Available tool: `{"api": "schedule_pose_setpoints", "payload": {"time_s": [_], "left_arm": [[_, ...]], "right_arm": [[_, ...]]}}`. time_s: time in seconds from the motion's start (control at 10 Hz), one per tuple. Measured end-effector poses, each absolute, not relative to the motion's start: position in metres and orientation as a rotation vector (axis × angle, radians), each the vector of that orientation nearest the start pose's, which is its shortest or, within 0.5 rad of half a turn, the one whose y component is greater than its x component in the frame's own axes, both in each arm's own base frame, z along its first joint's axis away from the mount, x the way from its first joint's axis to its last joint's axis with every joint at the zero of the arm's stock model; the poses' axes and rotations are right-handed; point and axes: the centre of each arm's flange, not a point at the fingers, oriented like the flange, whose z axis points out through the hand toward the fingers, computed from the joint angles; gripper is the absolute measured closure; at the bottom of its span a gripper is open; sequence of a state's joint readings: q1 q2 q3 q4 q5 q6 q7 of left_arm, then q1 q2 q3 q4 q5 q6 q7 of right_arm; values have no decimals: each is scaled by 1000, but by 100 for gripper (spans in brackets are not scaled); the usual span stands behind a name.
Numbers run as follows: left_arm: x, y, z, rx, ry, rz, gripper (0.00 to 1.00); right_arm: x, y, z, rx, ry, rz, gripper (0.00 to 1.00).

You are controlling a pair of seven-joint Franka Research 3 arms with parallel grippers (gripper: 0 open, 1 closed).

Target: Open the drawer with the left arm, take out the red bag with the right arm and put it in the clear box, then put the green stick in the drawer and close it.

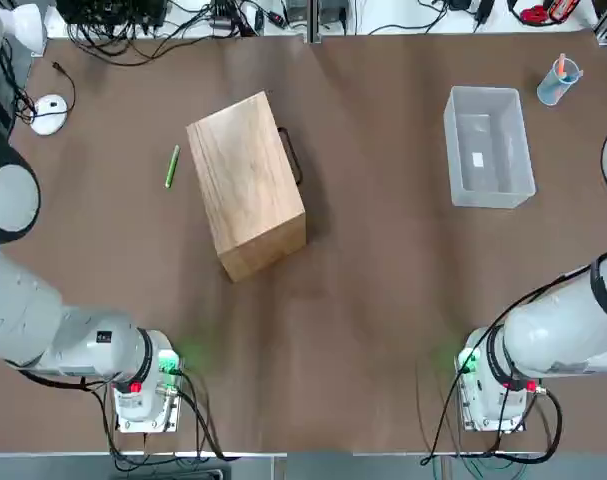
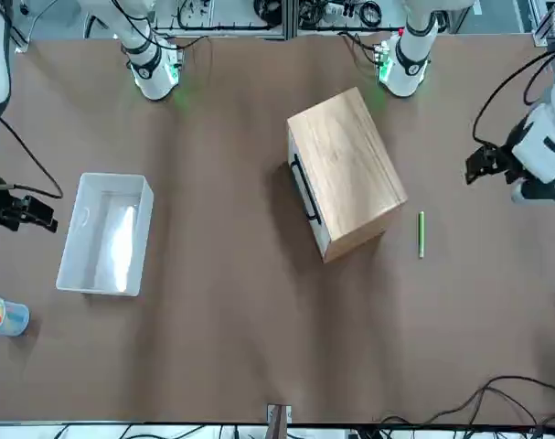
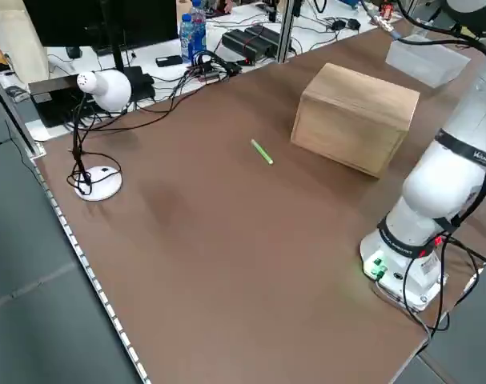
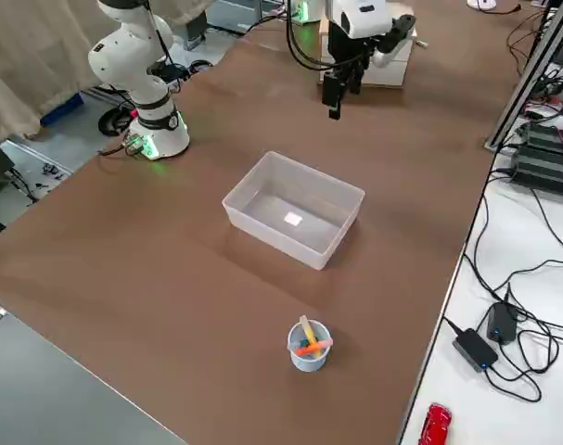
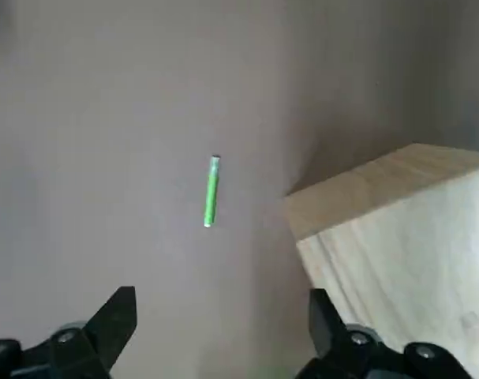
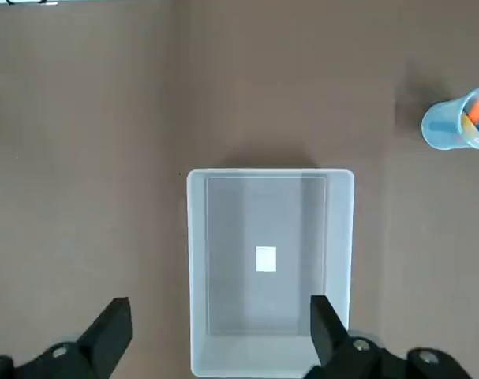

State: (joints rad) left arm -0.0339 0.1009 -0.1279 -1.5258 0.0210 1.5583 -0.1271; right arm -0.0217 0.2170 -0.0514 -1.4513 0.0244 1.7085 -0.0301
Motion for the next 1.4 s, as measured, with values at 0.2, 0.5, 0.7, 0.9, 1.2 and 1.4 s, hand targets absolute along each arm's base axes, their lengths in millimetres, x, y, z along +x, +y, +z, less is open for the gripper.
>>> {"api": "schedule_pose_setpoints", "payload": {"time_s": [0.2, 0.5, 0.7, 0.9, 1.2, 1.4], "left_arm": [[583, -141, 565, -3136, -39, 87, 3], [588, -220, 516, -3166, -176, 133, 1], [594, -278, 487, -3214, -359, 134, 1], [600, -331, 473, -3232, -512, 165, 1], [591, -412, 444, -3176, -676, 95, 1], [568, -454, 419, -3142, -667, 94, 1]], "right_arm": [[630, -40, 564, -3130, 49, -58, 0], [630, -41, 562, -3132, -51, -53, 0], [630, -38, 560, -3131, -64, -39, 0], [630, -37, 560, -3130, -67, -32, 0], [632, -3, 554, -3110, -144, -28, 0], [640, 37, 535, -3090, -209, -12, 0]]}}
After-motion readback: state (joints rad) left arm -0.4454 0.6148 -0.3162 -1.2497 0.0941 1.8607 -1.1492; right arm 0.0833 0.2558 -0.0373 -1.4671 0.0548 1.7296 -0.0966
